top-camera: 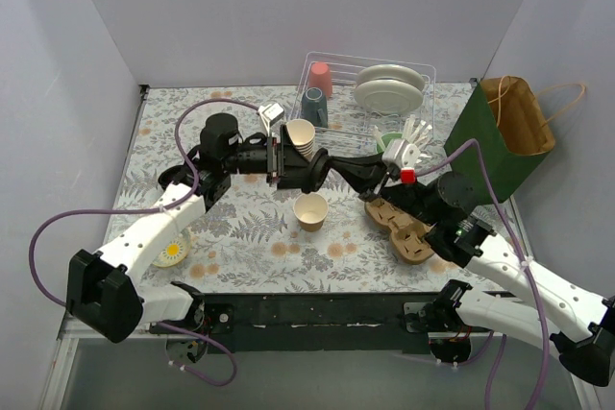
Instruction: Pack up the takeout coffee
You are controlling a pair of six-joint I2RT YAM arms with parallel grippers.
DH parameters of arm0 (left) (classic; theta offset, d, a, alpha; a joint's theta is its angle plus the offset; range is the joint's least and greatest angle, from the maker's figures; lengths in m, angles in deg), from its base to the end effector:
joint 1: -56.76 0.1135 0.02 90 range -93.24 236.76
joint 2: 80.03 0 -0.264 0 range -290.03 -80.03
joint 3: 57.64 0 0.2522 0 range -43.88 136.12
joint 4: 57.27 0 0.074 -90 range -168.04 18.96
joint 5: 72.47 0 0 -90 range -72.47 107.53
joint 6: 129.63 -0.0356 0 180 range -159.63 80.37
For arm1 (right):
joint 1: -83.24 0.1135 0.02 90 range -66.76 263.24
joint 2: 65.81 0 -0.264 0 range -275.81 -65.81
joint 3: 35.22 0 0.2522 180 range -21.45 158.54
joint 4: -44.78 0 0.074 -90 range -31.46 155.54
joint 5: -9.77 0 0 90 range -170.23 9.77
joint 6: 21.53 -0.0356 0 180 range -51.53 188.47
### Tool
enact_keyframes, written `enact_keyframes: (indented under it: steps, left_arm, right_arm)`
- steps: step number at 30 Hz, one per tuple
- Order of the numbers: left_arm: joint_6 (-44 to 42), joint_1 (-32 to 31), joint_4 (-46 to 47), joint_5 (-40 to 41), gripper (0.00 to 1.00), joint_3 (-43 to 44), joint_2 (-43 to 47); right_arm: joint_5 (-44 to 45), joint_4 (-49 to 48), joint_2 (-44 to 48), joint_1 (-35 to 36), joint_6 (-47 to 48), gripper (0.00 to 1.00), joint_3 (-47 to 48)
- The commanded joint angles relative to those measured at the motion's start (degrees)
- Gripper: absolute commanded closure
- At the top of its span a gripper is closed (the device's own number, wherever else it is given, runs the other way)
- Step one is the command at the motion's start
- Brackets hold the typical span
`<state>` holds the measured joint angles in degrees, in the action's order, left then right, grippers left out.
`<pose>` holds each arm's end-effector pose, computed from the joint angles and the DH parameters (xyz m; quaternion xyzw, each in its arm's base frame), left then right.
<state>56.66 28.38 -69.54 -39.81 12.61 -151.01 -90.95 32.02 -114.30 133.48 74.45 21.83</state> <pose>0.2294 -0.1580 0.3389 0.1358 -0.7364 0.6581 0.0789 0.1202 0.1549 0.3884 -0.3327 0.4590 0.3585 0.7417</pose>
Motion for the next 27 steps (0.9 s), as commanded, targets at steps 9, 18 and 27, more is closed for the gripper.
enact_keyframes:
  steps: [9, 18, 27]
  left_arm:
    - [-22.37, 13.43, -28.82, 46.58, 0.02, 15.06, -1.71]
    - [-26.51, 13.79, -29.27, 77.38, 0.02, -2.33, 11.12]
    - [-29.58, 13.79, -23.91, 71.41, 0.02, -11.4, 20.09]
  right_arm:
    - [14.14, 45.83, -10.47, 0.04, -5.54, 0.99, 22.26]
    - [16.44, 68.78, -33.05, 0.12, -10.81, 0.99, 39.22]
    - [14.94, 80.22, -46.69, 0.12, -10.81, 0.99, 48.99]
